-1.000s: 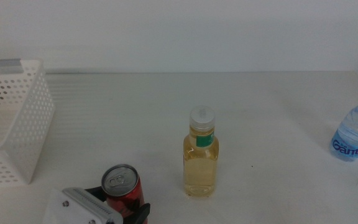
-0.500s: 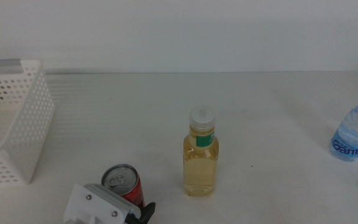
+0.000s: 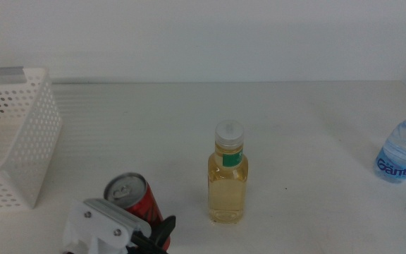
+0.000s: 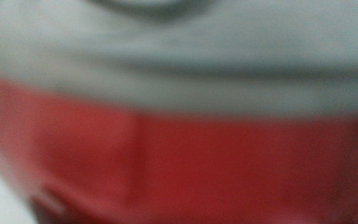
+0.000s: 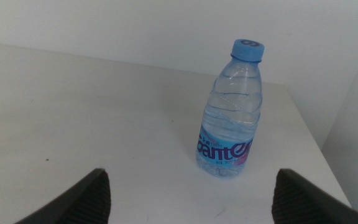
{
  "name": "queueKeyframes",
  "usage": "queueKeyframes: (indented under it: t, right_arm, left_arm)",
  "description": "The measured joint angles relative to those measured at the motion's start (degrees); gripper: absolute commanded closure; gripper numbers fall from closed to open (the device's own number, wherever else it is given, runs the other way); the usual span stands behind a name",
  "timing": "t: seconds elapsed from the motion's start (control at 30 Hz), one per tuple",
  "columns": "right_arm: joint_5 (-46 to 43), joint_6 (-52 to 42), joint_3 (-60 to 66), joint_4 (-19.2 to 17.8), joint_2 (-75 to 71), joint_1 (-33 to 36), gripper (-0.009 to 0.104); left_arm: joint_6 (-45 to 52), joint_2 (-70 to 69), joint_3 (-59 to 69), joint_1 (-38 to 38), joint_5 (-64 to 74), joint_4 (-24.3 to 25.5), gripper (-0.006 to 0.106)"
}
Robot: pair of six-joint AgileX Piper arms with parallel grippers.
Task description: Use arms to grab the bottles and put them into the dustbin to the left of the table.
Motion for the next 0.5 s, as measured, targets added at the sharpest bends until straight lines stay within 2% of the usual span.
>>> queueKeyframes:
  t: [0.23, 0.5]
  right_arm:
    - [0.00, 0.00, 0.00, 0.00, 0.00, 0.00, 0.027]
    - [0.00, 0.00, 0.00, 0.00, 0.00, 0.00, 0.027]
  left_arm:
    - [-0.05, -7.23, -0.06, 0.00, 5.02, -0.38, 0.105]
    - [4.60, -14.60, -6.04, 0.00, 21.52, -2.87, 0.105]
